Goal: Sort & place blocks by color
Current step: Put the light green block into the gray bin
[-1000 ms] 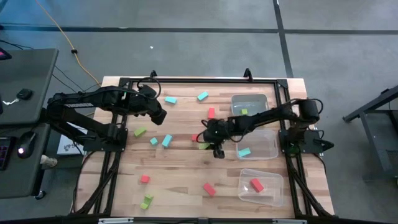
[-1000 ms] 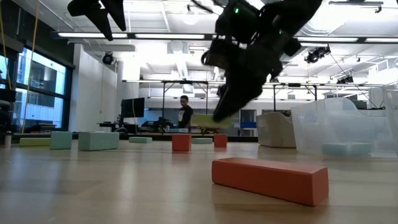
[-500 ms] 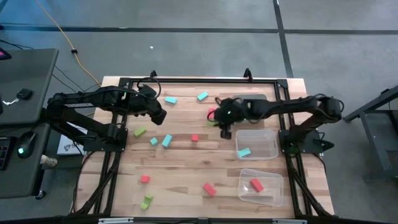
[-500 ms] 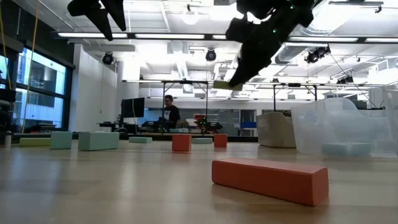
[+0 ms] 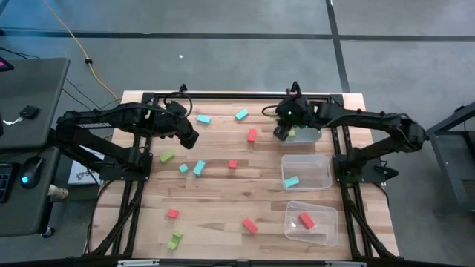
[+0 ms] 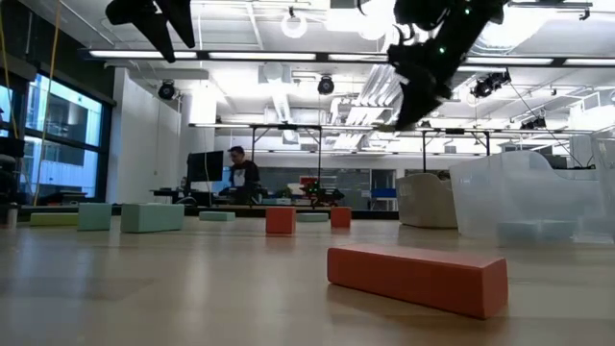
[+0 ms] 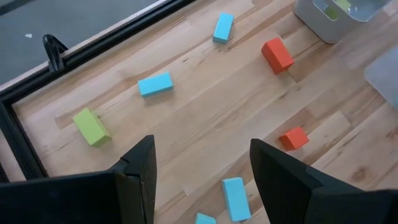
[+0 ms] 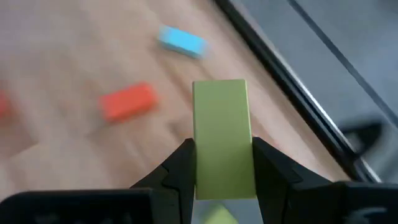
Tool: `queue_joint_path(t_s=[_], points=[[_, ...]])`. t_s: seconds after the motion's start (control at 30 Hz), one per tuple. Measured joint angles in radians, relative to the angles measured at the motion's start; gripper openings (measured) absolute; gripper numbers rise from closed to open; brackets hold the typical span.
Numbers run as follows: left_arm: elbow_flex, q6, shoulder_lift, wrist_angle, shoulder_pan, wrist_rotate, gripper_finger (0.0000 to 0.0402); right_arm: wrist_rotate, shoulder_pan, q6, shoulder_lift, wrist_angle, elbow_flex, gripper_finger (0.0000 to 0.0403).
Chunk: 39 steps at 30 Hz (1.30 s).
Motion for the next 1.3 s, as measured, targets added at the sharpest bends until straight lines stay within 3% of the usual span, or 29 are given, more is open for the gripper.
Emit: queue_joint_path(t_s=[0.17, 0.67, 0.93, 1.3], points=[[0.0, 0.054, 0.0, 0.0, 0.003, -0.016, 0.0182, 0.096, -0.042, 0.233, -0.007, -0.168, 0.0, 0.0101], [0.0, 0.263, 0.0, 0.001, 0.148, -0.032, 0.0182, 0.054, -0.122, 0.605, -0.003, -0.314, 0.0, 0.0101], [0.0, 0.368, 0.0, 0.006, 0.258, -0.049, 0.0182, -0.091, -0.161, 0.671, 0.067, -0.356, 0.0, 0.0101], [0.0, 0.43, 0.0, 0.007, 0.334, -0.049, 0.0182, -0.123, -0.162, 0.691, 0.197, -0.409, -0.001, 0.0101]])
